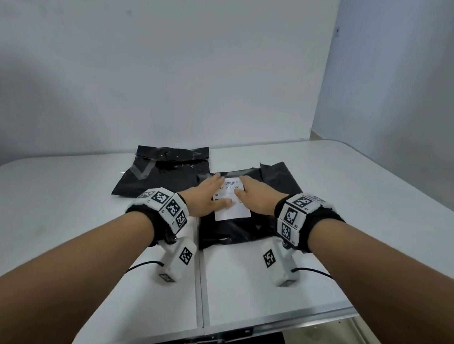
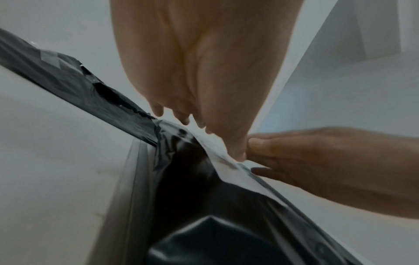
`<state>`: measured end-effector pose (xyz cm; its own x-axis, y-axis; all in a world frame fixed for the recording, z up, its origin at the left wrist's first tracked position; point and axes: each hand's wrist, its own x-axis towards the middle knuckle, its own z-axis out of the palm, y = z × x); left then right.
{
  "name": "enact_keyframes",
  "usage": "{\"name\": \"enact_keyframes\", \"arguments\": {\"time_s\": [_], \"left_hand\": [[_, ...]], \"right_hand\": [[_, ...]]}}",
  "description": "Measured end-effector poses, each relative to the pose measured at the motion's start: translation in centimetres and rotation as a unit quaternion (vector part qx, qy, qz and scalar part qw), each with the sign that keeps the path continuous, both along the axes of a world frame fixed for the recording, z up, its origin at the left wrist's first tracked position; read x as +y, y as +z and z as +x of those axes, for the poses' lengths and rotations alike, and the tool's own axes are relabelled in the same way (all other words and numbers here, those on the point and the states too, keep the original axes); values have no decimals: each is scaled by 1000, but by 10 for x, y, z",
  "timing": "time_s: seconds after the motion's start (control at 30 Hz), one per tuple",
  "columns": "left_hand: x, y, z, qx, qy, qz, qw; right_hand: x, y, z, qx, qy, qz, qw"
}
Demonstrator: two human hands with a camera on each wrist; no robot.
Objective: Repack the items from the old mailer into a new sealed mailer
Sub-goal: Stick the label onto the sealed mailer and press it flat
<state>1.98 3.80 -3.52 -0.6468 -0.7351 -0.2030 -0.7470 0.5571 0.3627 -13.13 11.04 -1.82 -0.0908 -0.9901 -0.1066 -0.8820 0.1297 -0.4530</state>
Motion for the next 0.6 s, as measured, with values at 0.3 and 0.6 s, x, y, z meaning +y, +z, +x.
{"name": "enact_keyframes", "arguments": {"time_s": [0.3,0.6], "left_hand": [[-15,-10,-16,-43,-22,10,999],[-13,-17,-6,-63,21,33,997]], "right_hand": [[-39,-15,18,6,1,103,995],[-43,-32,12,73,-11,117,990]]}}
